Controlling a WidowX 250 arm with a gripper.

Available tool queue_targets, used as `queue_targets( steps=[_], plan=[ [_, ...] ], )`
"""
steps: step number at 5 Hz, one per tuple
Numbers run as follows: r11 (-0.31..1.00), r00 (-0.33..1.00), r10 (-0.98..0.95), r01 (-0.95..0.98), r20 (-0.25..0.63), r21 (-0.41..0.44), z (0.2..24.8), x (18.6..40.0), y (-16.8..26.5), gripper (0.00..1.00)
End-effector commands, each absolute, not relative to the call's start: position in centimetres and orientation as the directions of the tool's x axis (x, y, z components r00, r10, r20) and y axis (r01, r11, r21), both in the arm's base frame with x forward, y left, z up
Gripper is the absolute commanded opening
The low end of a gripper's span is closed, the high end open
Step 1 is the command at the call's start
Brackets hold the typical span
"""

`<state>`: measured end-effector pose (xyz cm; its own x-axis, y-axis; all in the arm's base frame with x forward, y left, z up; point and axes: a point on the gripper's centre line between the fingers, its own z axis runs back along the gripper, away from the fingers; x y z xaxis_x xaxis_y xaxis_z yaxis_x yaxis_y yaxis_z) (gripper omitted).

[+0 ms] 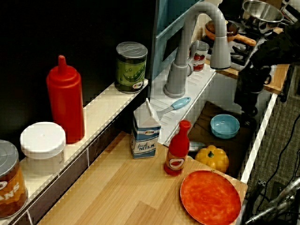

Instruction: Lift bowl

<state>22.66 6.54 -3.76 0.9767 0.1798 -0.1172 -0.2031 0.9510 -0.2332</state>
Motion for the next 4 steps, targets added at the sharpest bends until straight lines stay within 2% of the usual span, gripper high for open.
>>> queue_targets(
  steps=[1, 4],
  plan=[
    [0.948, 0.972, 0.231, -0.237, -0.051, -0.212, -4.6, 22.4, 7.7, 1.00],
    [0.932, 0.954, 0.294, -0.300, -0.058, -0.203, -7.0, 25.7, 7.7, 1.00]
  ],
)
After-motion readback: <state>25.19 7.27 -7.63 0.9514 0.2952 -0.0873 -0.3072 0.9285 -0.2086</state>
